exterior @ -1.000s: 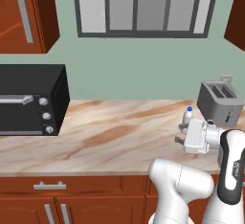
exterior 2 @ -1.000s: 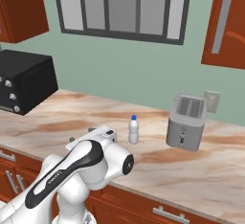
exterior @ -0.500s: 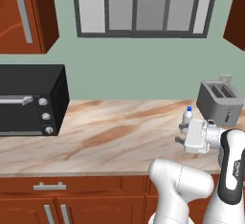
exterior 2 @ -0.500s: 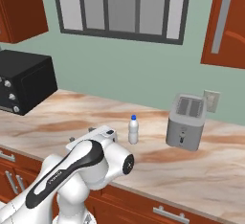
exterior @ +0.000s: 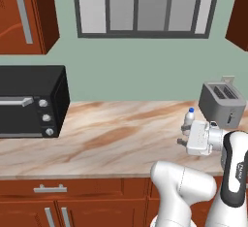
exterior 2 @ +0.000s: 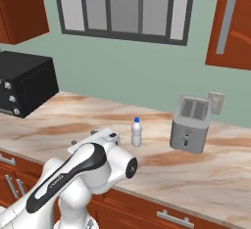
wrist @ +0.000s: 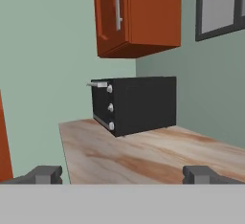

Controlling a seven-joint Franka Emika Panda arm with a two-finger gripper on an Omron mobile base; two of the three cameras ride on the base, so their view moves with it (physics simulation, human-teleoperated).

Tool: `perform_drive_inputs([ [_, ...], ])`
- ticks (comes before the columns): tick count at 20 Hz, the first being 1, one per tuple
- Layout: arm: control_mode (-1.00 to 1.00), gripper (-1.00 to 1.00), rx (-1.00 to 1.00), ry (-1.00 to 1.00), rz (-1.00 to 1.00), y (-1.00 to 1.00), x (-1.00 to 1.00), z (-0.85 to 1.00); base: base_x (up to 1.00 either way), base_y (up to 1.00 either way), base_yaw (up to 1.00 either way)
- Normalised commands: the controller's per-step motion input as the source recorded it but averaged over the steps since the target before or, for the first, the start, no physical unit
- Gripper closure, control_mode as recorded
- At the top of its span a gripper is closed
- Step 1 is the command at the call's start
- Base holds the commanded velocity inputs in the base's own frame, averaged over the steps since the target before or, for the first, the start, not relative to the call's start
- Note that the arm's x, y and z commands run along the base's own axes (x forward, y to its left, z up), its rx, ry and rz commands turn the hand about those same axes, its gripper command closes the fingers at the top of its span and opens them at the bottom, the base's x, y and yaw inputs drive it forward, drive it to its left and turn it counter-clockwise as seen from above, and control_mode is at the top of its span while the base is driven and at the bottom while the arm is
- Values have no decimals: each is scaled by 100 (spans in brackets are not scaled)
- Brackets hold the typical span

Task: Place the drinks on the dining counter in a tight cluster.

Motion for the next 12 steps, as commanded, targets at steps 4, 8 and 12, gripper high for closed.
perform_drive_inputs([
  [4, 100, -100, 0, 0, 0, 0, 0, 0, 0, 0, 0],
  [8, 100, -100, 0, 0, 0, 0, 0, 0, 0, 0, 0],
  [12, 100, -100, 0, 0, 0, 0, 0, 0, 3, -3, 0],
])
